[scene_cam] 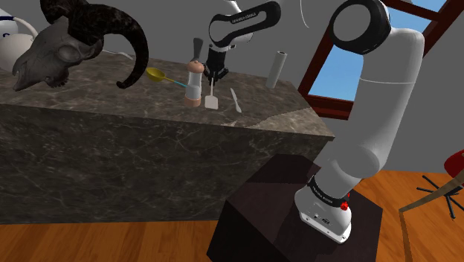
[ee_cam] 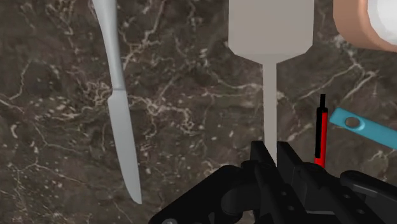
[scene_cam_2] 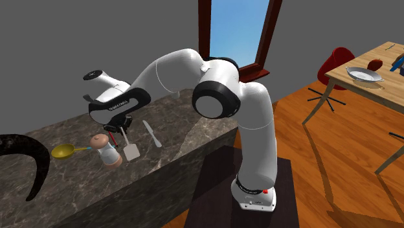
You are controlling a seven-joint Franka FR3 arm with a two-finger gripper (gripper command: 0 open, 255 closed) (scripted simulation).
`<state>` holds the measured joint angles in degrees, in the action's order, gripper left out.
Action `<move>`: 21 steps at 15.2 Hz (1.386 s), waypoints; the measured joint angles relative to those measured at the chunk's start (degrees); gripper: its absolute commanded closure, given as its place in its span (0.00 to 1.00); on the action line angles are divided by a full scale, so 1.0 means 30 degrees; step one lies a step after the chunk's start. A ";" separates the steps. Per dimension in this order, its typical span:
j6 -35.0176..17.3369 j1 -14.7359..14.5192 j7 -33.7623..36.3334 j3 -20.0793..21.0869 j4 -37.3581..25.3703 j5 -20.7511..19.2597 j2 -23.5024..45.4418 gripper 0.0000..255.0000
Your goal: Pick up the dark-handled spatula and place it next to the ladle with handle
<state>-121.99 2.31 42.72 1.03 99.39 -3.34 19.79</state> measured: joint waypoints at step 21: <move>-0.1156 0.0003 0.0057 -0.0018 0.0690 -0.0046 0.0457 0.00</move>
<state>-125.45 2.32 42.89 0.98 101.45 -3.47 21.16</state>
